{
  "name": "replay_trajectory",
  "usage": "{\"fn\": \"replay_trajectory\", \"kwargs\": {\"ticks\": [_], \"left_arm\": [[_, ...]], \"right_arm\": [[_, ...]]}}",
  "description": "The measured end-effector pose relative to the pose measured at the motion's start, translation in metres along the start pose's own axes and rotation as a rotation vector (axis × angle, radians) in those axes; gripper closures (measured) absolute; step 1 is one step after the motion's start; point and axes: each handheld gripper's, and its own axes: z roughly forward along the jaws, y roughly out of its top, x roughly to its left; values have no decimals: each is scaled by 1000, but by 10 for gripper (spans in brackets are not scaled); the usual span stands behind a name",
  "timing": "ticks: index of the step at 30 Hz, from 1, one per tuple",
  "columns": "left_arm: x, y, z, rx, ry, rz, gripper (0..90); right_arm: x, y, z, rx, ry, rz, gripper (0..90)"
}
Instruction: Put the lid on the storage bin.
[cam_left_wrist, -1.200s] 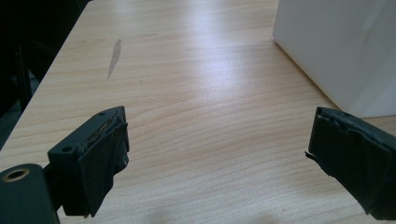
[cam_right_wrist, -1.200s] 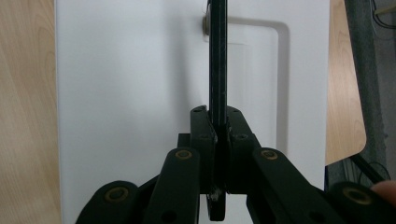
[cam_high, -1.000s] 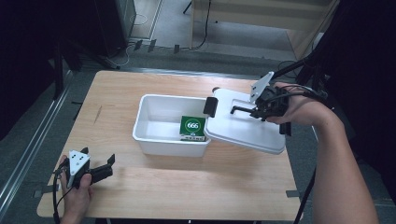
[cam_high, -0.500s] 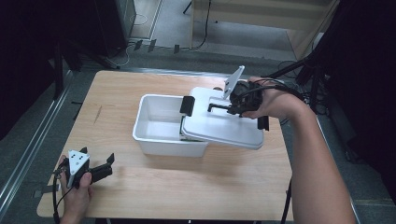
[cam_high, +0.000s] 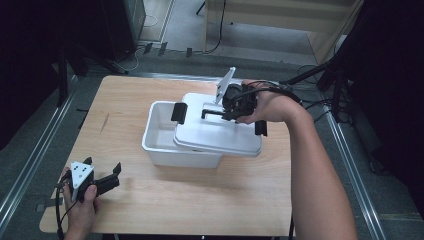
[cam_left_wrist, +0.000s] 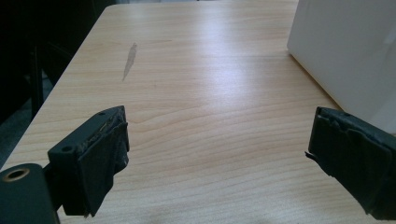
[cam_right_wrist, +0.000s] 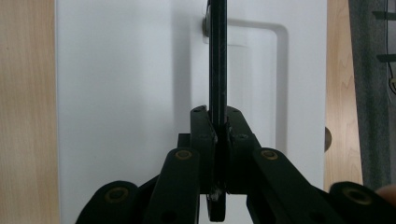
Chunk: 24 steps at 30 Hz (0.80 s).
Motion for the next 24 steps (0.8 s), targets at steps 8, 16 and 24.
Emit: {"fn": "replay_trajectory", "kwargs": {"ticks": [8, 16, 24], "left_arm": [[0, 0, 0, 7, -2, 7, 58], [0, 0, -1, 10, -8, 10, 58], [0, 0, -1, 9, -7, 9, 58]], "right_arm": [[1, 18, 11, -4, 23, -25, 854], [2, 36, 18, -4, 38, -34, 854], [2, 54, 27, -10, 45, -42, 854]]}}
